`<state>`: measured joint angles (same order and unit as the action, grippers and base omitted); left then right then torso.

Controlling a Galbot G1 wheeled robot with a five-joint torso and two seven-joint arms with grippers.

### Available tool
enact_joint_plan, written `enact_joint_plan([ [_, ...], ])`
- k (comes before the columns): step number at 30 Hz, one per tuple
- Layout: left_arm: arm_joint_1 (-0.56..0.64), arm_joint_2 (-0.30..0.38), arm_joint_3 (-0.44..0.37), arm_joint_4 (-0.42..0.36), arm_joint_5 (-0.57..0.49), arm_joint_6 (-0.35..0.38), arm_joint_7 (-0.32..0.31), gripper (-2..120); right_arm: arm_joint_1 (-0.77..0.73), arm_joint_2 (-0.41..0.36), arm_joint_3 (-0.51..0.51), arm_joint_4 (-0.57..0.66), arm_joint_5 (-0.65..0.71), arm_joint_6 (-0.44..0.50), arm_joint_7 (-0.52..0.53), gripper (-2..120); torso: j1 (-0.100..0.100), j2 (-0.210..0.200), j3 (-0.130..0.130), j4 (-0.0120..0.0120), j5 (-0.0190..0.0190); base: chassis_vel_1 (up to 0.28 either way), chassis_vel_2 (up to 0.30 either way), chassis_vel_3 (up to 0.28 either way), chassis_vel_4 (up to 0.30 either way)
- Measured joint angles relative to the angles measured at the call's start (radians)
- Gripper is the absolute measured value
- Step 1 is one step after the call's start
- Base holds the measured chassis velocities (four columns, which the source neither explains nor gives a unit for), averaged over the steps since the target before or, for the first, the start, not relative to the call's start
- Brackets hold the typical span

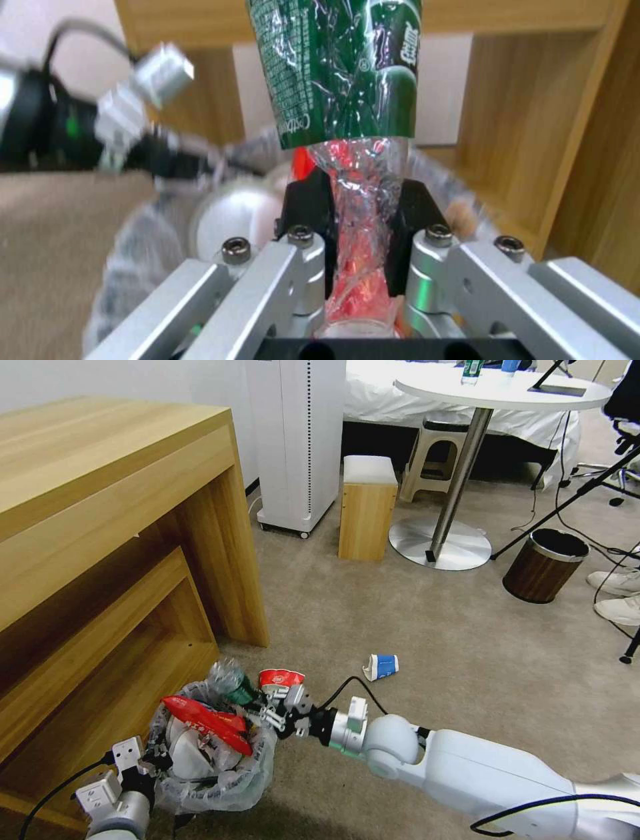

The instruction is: Pick up the trash bin and place the garbage on the floor into it.

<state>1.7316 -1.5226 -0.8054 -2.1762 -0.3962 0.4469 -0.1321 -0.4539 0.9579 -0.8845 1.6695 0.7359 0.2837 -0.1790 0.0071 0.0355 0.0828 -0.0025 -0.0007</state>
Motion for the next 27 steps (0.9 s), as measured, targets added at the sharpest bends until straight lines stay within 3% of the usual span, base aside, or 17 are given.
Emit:
enact_joint_plan([
  [10, 0.017, -0.014, 0.002, -0.011, 0.022, -0.007, 0.007, 1, 0.037, 0.075, -0.064, -0.150, -0.040, 0.049, -0.019, 11, 0.000, 0.000, 0.000, 0.0000, 0.0002, 0.000, 0.000, 0.000, 0.000],
  [21, 0.012, -0.023, 0.006, -0.007, 0.033, -0.011, 0.015, 1, 0.057, 0.078, -0.060, -0.091, -0.013, 0.031, -0.013, 11, 0.000, 0.000, 0.000, 0.0000, 0.0000, 0.000, 0.000, 0.000, 0.000],
  [27, 0.035, -0.020, 0.007, -0.046, 0.018, 0.015, 0.014, 1, 0.105, 0.098, -0.110, -0.113, -0.034, 0.033, -0.014, 11, 0.000, 0.000, 0.000, 0.0000, 0.0001, 0.000, 0.000, 0.000, 0.000],
])
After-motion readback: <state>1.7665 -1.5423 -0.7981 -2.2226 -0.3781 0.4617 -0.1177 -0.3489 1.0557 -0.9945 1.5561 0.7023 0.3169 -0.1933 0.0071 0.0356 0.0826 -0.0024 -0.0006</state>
